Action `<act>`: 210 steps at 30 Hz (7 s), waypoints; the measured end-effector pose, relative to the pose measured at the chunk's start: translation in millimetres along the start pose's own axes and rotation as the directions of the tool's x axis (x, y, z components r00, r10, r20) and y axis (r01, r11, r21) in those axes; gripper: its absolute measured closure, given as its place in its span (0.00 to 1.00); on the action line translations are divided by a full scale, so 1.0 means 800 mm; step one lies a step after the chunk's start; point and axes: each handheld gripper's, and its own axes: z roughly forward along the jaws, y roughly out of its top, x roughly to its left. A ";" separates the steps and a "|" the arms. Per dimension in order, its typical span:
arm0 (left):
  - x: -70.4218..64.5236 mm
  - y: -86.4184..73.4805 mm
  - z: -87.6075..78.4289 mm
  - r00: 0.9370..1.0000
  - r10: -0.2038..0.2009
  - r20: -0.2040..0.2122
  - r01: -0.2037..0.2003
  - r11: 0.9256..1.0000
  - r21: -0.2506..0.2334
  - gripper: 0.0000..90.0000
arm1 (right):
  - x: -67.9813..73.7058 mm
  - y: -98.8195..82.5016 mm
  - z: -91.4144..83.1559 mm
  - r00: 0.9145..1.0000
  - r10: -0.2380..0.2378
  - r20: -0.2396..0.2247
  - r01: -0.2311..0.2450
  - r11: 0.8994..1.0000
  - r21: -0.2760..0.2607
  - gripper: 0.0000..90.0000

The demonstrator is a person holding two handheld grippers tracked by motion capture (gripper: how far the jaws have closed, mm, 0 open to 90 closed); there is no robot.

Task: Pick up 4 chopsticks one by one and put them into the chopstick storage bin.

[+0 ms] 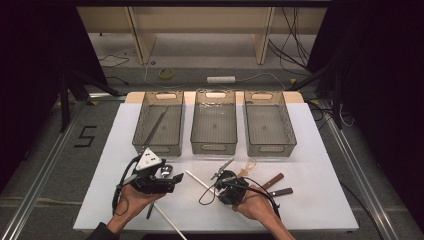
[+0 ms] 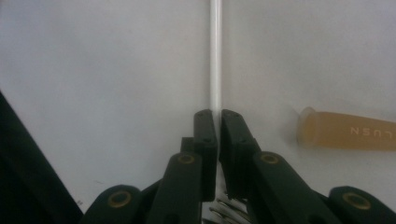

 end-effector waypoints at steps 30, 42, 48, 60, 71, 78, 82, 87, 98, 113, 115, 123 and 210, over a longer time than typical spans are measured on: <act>-0.036 0.004 0.051 0.961 0.223 0.165 -0.248 0.957 0.151 0.25 | 0.009 0.013 -0.020 0.998 -0.052 -0.037 0.050 0.997 -0.060 0.96; -0.041 0.007 0.064 0.935 0.297 0.194 -0.328 0.932 0.152 0.26 | 0.007 0.015 -0.030 0.996 -0.070 -0.051 0.068 0.997 -0.048 0.96; -0.047 0.007 0.075 0.906 0.358 0.226 -0.399 0.901 0.173 0.29 | 0.005 0.015 -0.034 0.995 -0.085 -0.054 0.082 0.995 -0.052 0.96; -0.058 0.003 0.089 0.846 0.450 0.285 -0.512 0.836 0.197 0.46 | 0.003 0.015 -0.039 0.992 -0.105 -0.063 0.102 0.993 -0.051 0.96; -0.066 0.009 0.089 0.782 0.531 0.327 -0.600 0.784 0.161 0.73 | 0.001 0.014 -0.043 0.988 -0.130 -0.077 0.126 0.990 -0.059 0.96; -0.076 0.014 0.077 0.715 0.605 0.349 -0.677 0.724 0.134 0.85 | -0.008 0.010 -0.056 0.975 -0.199 -0.104 0.189 0.977 -0.099 0.94; -0.083 0.018 0.072 0.690 0.629 0.358 -0.704 0.699 0.129 0.93 | -0.019 0.009 -0.068 0.980 -0.180 -0.086 0.166 0.976 -0.143 0.80; -0.079 0.020 0.073 0.708 0.626 0.328 -0.695 0.701 0.163 0.93 | -0.019 0.010 -0.104 0.983 -0.182 -0.020 0.168 0.943 -0.287 0.60; -0.057 0.037 0.066 0.821 0.523 0.227 -0.563 0.806 0.181 0.94 | -0.031 0.000 -0.142 0.998 -0.056 0.001 0.049 0.864 -0.500 0.44; -0.001 0.063 0.043 0.975 0.207 0.076 -0.216 0.968 0.126 0.94 | -0.040 -0.039 -0.127 0.998 0.024 0.053 0.010 0.825 -0.565 0.35; 0.006 0.067 0.039 0.981 0.187 0.050 -0.192 0.974 0.122 0.94 | -0.044 -0.047 -0.121 0.998 0.047 0.052 -0.009 0.821 -0.571 0.34; 0.038 0.081 0.020 0.996 0.086 -0.013 -0.084 0.993 0.085 0.94 | -0.049 -0.075 -0.099 0.996 0.076 0.040 -0.039 0.817 -0.575 0.33; 0.112 0.072 0.031 0.995 -0.037 -0.097 0.050 0.991 0.127 0.43 | -0.013 -0.096 -0.075 0.999 0.041 0.019 -0.023 0.832 -0.555 0.29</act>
